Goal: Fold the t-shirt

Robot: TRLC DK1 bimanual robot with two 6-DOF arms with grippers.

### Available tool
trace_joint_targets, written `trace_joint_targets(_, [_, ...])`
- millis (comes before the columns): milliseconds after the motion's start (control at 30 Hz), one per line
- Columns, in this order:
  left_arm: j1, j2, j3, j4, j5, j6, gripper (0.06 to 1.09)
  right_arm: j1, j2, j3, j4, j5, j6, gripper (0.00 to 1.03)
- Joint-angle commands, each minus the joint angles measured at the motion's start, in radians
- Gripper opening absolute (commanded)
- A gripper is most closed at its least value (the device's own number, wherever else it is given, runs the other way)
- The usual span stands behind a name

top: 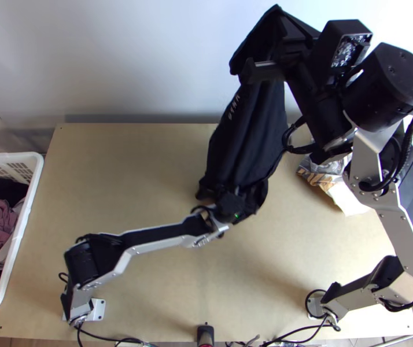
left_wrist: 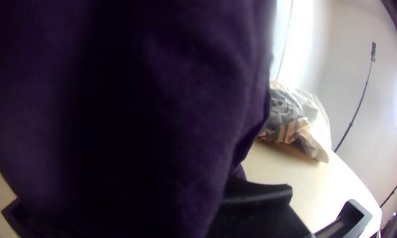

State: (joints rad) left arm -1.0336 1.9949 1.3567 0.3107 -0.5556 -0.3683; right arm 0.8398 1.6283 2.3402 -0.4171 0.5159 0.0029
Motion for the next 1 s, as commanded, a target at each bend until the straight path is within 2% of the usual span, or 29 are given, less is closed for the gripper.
trace_joint_targets(0, [0.106,-0.160,-0.074,-0.042,0.082,0.008,0.09,0.001,-0.010,-0.009,-0.005,0.007,0.006,0.02])
trace_joint_targets(233, [0.222,-0.547,-0.176,-0.289,0.345,-0.067,0.09,-0.008,-0.030,-0.021,-0.011,0.007,0.006,0.02])
trace_joint_targets(333, [0.330,-0.668,-0.215,-0.351,0.477,-0.096,0.09,-0.011,-0.031,-0.021,-0.009,0.007,0.006,0.02])
trace_joint_targets(467, [0.541,-0.745,-0.300,-0.340,0.602,-0.100,0.09,-0.007,-0.022,-0.022,-0.009,0.006,0.006,0.02])
trace_joint_targets(567, [0.738,-0.740,-0.344,-0.320,0.740,-0.100,0.09,-0.007,-0.012,-0.021,-0.008,0.006,0.005,0.02])
trace_joint_targets(700, [0.925,-0.676,-0.392,-0.239,0.839,-0.063,0.09,-0.004,0.002,-0.021,-0.008,0.006,0.003,0.02])
trace_joint_targets(800, [1.023,-0.616,-0.387,-0.236,0.924,-0.064,0.10,0.001,0.013,-0.021,-0.008,0.006,0.003,0.02])
trace_joint_targets(867, [1.046,-0.591,-0.386,-0.269,0.962,-0.060,0.20,0.004,0.018,-0.022,-0.008,0.006,0.003,0.02])
trace_joint_targets(900, [1.052,-0.582,-0.386,-0.291,0.976,-0.063,0.30,0.007,0.021,-0.024,-0.008,0.006,0.003,0.02])
trace_joint_targets(967, [1.044,-0.581,-0.389,-0.348,1.010,-0.067,0.58,0.013,0.024,-0.024,-0.008,0.006,0.000,0.02])
